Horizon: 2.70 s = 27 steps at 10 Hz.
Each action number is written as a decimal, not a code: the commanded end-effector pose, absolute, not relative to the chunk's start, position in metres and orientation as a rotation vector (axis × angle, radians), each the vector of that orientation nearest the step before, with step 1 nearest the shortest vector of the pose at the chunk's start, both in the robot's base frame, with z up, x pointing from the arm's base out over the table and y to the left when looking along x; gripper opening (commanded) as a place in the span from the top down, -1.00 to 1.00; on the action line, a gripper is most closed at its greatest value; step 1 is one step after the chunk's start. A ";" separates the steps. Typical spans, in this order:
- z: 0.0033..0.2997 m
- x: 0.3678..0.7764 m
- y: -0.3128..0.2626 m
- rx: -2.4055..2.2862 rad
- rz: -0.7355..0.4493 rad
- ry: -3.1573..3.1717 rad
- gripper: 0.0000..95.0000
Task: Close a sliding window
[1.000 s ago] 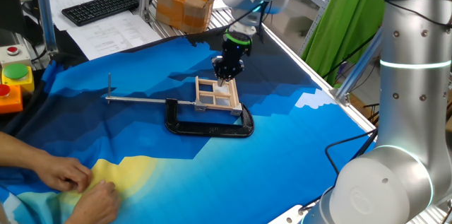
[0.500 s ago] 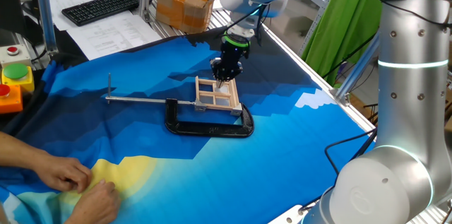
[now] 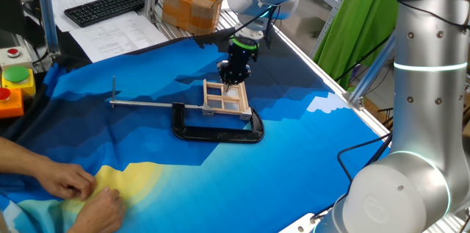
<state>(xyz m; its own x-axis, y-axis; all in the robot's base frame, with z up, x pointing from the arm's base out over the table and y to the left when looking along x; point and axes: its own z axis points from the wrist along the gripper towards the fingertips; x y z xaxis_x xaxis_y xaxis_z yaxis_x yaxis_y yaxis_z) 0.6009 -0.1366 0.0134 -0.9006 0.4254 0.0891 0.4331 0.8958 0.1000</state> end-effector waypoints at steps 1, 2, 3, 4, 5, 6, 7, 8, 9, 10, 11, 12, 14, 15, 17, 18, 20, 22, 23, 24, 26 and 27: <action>0.015 0.600 -0.137 -0.677 -0.173 -2.994 1.00; 0.015 0.600 -0.137 -0.679 -0.174 -2.991 1.00; 0.014 0.599 -0.138 -0.683 -0.172 -2.988 1.00; 0.014 0.599 -0.138 -0.686 -0.171 -2.988 1.00; 0.014 0.599 -0.138 -0.680 -0.154 -2.990 1.00; 0.013 0.599 -0.139 -0.680 -0.148 -2.987 1.00; 0.013 0.598 -0.140 -0.676 -0.149 -2.987 1.00; 0.013 0.598 -0.142 -0.669 -0.154 -2.988 1.00; 0.012 0.598 -0.141 -0.670 -0.155 -2.988 1.00; 0.011 0.597 -0.140 -0.675 -0.155 -2.991 1.00; 0.010 0.597 -0.139 -0.688 -0.156 -2.989 1.00; 0.010 0.597 -0.138 -0.691 -0.159 -2.988 1.00; 0.011 0.599 -0.135 -0.708 -0.150 -2.987 1.00; 0.010 0.599 -0.134 -0.713 -0.144 -2.990 1.00; 0.011 0.599 -0.133 -0.717 -0.142 -2.988 1.00; 0.011 0.600 -0.132 -0.723 -0.135 -2.989 1.00; 0.011 0.600 -0.132 -0.717 -0.124 -2.992 1.00; 0.014 0.600 -0.133 -0.737 -0.096 -2.985 1.00; 0.015 0.600 -0.134 -0.732 -0.094 -2.987 1.00; 0.015 0.600 -0.134 -0.729 -0.092 -2.989 1.00; 0.016 0.599 -0.136 -0.739 -0.086 -2.987 1.00; 0.016 0.599 -0.136 -0.732 -0.053 -2.995 1.00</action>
